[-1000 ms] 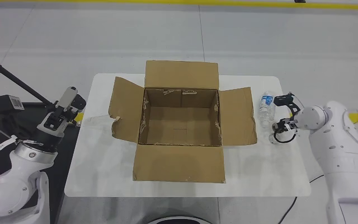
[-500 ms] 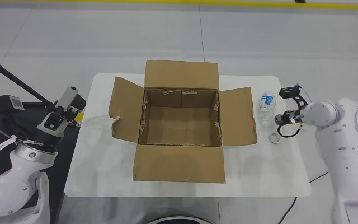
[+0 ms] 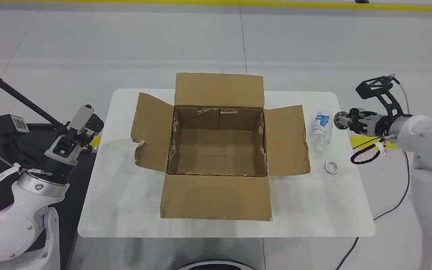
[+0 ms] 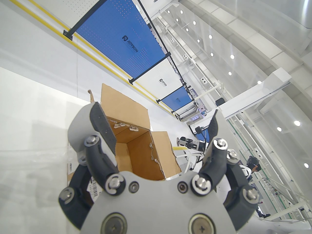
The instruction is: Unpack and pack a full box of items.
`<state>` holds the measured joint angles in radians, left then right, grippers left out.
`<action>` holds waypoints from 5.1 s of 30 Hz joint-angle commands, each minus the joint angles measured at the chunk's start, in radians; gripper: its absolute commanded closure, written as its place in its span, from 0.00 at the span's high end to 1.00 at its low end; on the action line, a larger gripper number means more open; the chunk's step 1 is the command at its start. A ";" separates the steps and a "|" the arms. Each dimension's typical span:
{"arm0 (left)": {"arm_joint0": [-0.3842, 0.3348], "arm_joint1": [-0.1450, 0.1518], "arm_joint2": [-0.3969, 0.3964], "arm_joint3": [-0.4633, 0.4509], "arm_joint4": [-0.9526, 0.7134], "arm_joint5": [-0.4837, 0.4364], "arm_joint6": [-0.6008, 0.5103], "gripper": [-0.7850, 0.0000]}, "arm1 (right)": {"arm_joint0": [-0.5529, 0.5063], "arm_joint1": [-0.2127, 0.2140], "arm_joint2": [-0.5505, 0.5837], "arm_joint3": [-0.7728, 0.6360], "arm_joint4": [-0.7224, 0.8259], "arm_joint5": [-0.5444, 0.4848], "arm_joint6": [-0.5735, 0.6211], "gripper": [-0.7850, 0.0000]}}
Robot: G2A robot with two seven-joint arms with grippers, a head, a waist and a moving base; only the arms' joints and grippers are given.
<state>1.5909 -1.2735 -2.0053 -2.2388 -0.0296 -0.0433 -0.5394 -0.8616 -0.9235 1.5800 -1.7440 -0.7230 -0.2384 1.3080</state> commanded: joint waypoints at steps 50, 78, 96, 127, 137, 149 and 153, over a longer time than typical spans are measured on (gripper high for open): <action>0.043 0.006 -0.090 0.071 -0.059 0.013 0.045 1.00 | 0.636 -0.488 -1.257 0.709 0.113 0.226 -0.241 0.00; 0.043 0.006 -0.090 0.071 -0.059 0.013 0.045 1.00 | 0.623 -0.627 -1.248 0.999 0.060 0.118 -0.310 0.45; 0.043 0.006 -0.090 0.071 -0.059 0.013 0.045 1.00 | 0.508 -0.500 -1.065 0.683 -0.033 0.081 -0.275 0.71; 0.043 0.006 -0.090 0.071 -0.059 0.013 0.045 1.00 | 0.037 -0.149 0.059 0.168 -0.277 -0.055 0.219 0.71; 0.043 0.006 -0.090 0.071 -0.059 0.013 0.045 1.00 | -0.015 -0.103 0.032 0.359 -0.255 -0.113 0.161 0.49; 0.043 0.006 -0.090 0.071 -0.059 0.013 0.045 1.00 | -0.009 -0.063 -0.043 0.443 -0.205 -0.134 0.140 0.44; 0.043 0.006 -0.090 0.071 -0.059 0.013 0.045 1.00 | 0.010 -0.062 -0.065 0.484 -0.182 -0.139 0.123 0.40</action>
<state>1.6335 -1.2670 -2.0952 -2.1678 -0.0885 -0.0305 -0.4945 -0.8552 -0.9858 1.5192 -1.2699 -0.9099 -0.3759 1.4365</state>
